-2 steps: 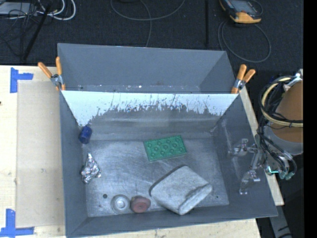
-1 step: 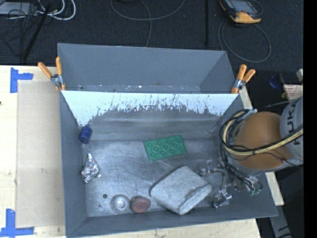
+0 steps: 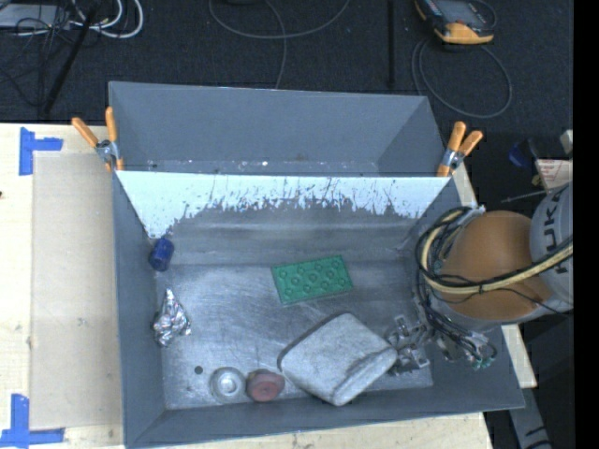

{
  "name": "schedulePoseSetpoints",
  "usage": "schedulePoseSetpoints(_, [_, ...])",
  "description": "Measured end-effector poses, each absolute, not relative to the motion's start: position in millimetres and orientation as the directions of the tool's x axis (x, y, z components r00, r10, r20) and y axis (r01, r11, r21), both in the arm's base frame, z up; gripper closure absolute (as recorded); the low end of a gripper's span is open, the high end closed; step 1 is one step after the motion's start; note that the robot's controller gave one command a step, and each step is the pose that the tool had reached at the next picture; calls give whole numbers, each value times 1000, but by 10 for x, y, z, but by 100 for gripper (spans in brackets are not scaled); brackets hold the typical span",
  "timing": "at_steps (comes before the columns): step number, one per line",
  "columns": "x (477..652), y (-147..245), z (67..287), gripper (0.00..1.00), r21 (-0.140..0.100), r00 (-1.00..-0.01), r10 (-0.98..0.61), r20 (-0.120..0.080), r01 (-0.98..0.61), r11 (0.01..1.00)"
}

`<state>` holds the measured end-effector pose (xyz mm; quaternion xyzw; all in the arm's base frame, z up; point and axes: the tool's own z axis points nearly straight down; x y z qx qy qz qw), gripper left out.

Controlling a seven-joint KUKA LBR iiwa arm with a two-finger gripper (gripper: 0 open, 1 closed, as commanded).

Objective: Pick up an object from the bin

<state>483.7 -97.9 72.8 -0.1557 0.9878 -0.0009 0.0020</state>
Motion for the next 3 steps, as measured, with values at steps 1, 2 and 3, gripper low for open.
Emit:
schedulePoseSetpoints(1, [5048, -1090, 2105, 100, -5, -907, -421, -8, -421, 907])
schedulePoseSetpoints(2, [5091, -934, 2298, 100, 0, -622, -783, -2, -783, 622])
schedulePoseSetpoints(3, [5086, -943, 2294, 0, 2, -626, -780, -2, -780, 626])
